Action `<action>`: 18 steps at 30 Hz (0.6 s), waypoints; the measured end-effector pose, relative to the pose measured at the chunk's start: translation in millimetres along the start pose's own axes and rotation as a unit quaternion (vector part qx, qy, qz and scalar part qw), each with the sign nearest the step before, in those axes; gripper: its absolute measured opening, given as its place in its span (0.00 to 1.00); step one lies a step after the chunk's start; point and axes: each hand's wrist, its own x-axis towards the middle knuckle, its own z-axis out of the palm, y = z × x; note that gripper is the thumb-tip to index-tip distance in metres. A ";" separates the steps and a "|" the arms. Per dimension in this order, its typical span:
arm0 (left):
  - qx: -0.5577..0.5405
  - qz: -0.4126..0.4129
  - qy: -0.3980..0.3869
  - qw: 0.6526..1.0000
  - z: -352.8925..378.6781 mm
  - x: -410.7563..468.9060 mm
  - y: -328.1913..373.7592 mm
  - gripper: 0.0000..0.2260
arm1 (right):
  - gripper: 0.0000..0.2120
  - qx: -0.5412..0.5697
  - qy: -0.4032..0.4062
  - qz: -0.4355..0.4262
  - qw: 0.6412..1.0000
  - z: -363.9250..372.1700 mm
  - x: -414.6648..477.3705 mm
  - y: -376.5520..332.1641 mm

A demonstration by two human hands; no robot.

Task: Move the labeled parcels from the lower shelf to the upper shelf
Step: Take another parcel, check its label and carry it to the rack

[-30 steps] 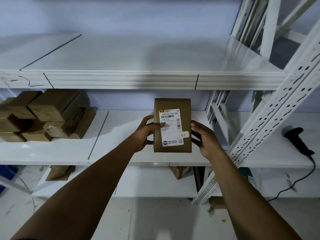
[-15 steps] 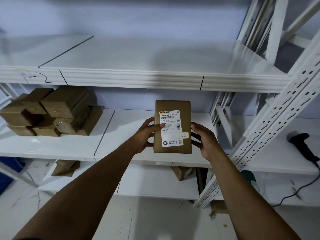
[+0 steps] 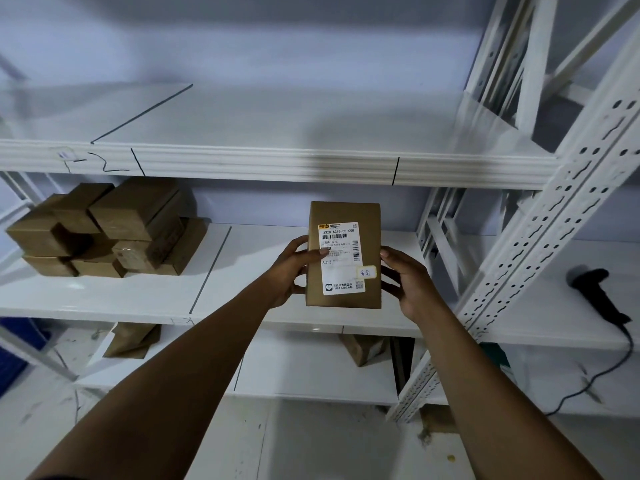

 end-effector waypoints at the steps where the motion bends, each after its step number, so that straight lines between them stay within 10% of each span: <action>1: 0.002 0.001 -0.001 1.000 0.8 -0.6 0.0 0.24 | 0.13 0.001 0.002 0.000 1.000 -0.8 -1.3 -0.1; 18: 0.004 0.014 0.001 1.000 21.1 -6.5 5.1 0.27 | 0.07 -0.005 0.001 -0.018 1.000 -14.1 -14.3 -13.4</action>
